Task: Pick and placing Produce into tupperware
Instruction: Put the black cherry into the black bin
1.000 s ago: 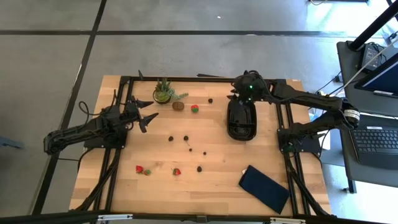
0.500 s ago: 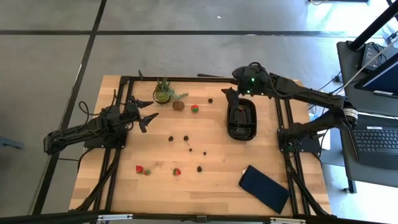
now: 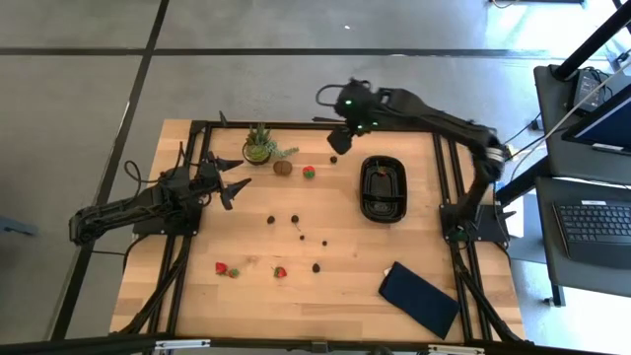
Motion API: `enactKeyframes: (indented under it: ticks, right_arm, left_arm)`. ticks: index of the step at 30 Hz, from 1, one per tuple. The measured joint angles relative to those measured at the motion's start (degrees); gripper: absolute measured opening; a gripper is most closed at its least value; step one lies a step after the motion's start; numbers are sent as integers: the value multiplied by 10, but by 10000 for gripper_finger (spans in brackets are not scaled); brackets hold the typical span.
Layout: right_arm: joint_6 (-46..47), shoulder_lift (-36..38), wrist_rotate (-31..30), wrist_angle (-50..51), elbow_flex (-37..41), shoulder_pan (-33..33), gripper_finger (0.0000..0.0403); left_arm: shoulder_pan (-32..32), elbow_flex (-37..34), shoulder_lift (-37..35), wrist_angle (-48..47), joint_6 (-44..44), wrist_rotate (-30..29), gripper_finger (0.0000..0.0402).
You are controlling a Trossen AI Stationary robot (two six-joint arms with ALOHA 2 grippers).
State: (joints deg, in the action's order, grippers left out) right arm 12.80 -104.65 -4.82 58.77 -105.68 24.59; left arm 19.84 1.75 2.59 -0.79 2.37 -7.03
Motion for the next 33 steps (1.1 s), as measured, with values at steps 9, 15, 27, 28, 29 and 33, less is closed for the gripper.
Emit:
enactKeyframes:
  ticks: [9,15,27,28,29,33]
  right_arm:
    - [-28,-130,50,4,-8,29,296]
    - [-26,-185,51,-3,-8,43,296]
    - [-28,-243,81,-23,-8,50,296]
    - [-28,-246,82,-25,-8,50,296]
    - [-28,-249,82,-24,-8,50,296]
    - [-28,-258,85,-30,-8,54,296]
  left_arm:
    - [0,0,0,0,0,0,302]
    - [0,0,0,0,0,0,302]
    - [0,0,0,0,0,0,302]
    - [0,0,0,0,0,0,302]
    - [0,0,0,0,0,0,302]
    - [0,0,0,0,0,0,302]
